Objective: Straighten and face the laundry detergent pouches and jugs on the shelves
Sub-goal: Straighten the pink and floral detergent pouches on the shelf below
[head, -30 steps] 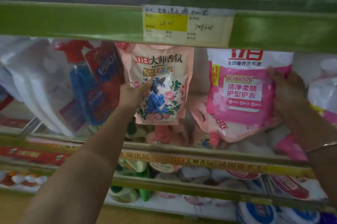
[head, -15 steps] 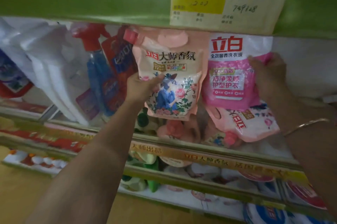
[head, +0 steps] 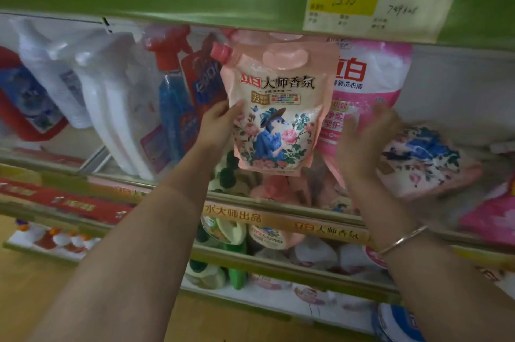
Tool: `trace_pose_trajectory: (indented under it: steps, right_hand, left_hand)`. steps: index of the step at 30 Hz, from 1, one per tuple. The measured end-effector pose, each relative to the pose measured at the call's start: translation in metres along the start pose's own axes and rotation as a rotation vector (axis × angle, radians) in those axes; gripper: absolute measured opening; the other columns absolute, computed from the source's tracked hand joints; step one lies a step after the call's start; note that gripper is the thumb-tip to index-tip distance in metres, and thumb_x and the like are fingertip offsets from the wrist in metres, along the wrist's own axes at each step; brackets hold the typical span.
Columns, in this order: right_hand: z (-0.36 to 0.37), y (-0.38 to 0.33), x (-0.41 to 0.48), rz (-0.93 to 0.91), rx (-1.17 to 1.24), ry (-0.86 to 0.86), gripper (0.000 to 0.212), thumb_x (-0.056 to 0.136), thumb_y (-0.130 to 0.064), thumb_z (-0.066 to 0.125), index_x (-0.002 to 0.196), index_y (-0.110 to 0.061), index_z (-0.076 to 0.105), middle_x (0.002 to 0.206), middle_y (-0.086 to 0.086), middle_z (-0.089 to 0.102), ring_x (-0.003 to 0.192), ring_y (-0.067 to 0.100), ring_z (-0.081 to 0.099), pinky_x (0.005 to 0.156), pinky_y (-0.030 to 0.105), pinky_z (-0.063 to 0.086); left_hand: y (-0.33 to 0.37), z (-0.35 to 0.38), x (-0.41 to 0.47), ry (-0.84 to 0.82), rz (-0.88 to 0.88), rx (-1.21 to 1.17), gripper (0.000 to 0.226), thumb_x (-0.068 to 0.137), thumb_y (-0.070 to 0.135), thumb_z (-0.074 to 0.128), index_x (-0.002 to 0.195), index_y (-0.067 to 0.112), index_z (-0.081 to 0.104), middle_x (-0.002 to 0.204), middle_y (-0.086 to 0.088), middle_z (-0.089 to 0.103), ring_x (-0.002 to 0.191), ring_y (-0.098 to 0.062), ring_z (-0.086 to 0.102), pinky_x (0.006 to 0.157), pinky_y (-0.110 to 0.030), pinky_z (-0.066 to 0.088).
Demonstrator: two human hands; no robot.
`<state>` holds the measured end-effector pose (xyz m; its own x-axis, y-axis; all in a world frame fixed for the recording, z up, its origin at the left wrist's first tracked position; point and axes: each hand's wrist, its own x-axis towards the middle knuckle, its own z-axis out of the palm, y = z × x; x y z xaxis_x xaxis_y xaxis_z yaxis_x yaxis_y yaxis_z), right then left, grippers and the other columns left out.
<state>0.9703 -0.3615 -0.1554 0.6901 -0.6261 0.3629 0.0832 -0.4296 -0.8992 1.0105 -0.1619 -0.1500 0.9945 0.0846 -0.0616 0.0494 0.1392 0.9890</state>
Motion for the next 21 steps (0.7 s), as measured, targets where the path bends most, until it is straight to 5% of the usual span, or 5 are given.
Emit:
trace_pose_trajectory:
  steps: [4, 7, 11, 17, 21]
  right_hand:
    - [0.027, 0.006, -0.023, 0.079, 0.014, -0.476, 0.016, 0.097, -0.020, 0.046, 0.107, -0.009, 0.050, 0.100, 0.008, 0.059, 0.084, 0.019, 0.057, 0.068, 0.029, 0.048]
    - [0.035, 0.005, -0.014, 0.106, 0.054, -0.434, 0.016, 0.099, -0.028, 0.040, 0.095, -0.017, 0.051, 0.085, 0.005, 0.058, 0.074, 0.017, 0.053, 0.061, 0.027, 0.044]
    - [0.046, 0.003, -0.003, 0.218, 0.224, -0.350, 0.036, 0.100, -0.038, 0.034, 0.071, -0.023, 0.048, 0.067, -0.003, 0.048, 0.068, 0.016, 0.050, 0.066, 0.034, 0.043]
    - [0.059, 0.001, 0.006, 0.369, 0.319, -0.277, 0.034, 0.100, -0.039, 0.034, 0.074, -0.027, 0.053, 0.073, 0.000, 0.053, 0.074, 0.021, 0.055, 0.076, 0.039, 0.050]
    - [0.064, 0.004, 0.013, 0.362, 0.321, -0.303, 0.033, 0.099, -0.041, 0.034, 0.077, -0.029, 0.055, 0.077, -0.002, 0.060, 0.079, 0.023, 0.063, 0.079, 0.040, 0.055]
  left_hand:
    - [-0.011, -0.010, 0.006, -0.070, -0.109, -0.048, 0.029, 0.095, 0.039, 0.048, 0.099, 0.015, 0.063, 0.096, -0.002, 0.072, 0.089, -0.016, 0.068, 0.078, -0.033, 0.053]
    - [-0.016, -0.015, 0.009, -0.115, -0.206, -0.118, 0.036, 0.093, 0.051, 0.041, 0.109, 0.026, 0.062, 0.111, 0.003, 0.065, 0.107, -0.014, 0.057, 0.078, -0.034, 0.045]
    - [-0.018, -0.013, 0.014, -0.153, -0.198, -0.033, 0.029, 0.095, 0.047, 0.043, 0.104, 0.028, 0.064, 0.101, 0.008, 0.070, 0.095, -0.009, 0.064, 0.071, -0.033, 0.051]
    - [-0.012, -0.010, 0.024, -0.090, -0.180, -0.087, 0.027, 0.096, 0.031, 0.047, 0.107, 0.009, 0.057, 0.094, -0.010, 0.064, 0.078, -0.022, 0.061, 0.082, -0.046, 0.050]
    - [-0.006, -0.009, 0.038, 0.043, -0.161, -0.232, 0.029, 0.095, 0.019, 0.048, 0.115, 0.004, 0.062, 0.108, -0.011, 0.071, 0.097, -0.026, 0.069, 0.095, -0.051, 0.049]
